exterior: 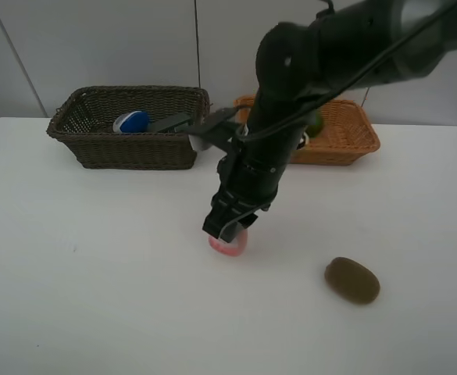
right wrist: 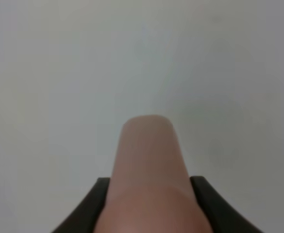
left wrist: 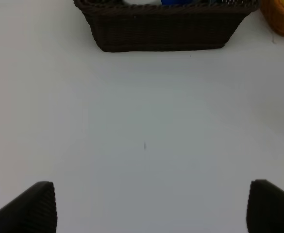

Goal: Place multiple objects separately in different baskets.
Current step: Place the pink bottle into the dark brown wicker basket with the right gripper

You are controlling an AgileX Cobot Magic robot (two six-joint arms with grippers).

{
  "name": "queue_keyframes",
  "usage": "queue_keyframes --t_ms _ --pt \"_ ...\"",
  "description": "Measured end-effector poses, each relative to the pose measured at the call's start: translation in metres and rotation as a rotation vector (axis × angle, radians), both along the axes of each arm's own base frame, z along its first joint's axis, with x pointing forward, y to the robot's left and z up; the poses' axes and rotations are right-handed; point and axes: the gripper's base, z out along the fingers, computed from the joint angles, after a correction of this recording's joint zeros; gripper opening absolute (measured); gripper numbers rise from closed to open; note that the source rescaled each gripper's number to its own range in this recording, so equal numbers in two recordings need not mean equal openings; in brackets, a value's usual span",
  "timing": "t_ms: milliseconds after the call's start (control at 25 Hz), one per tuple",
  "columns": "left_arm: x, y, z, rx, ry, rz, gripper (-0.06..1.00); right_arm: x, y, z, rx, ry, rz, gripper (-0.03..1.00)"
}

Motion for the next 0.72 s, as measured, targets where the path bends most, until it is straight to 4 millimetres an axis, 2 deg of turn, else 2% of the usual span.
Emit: queue_keyframes --t_ms 200,320,480,600,720 --pt "0.0 0.0 0.0 0.0 0.0 0.0 0.99 0.033 0.023 0.068 0.188 -0.246 -0.006 0.01" --pt "0.0 0.0 0.0 0.0 0.0 0.0 0.99 0.068 0.039 0.082 0.297 -0.375 -0.049 0.01" --pt "0.0 0.0 0.0 0.0 0.0 0.0 0.99 0.126 0.054 0.064 0.4 -0.498 -0.143 0.01" --pt "0.0 0.0 0.0 0.0 0.0 0.0 0.99 0.167 0.057 0.027 0.46 -0.493 -0.275 0.01" --pt "0.0 0.0 0.0 0.0 0.0 0.0 0.99 0.191 0.06 -0.006 0.481 -0.478 -0.341 0.01"
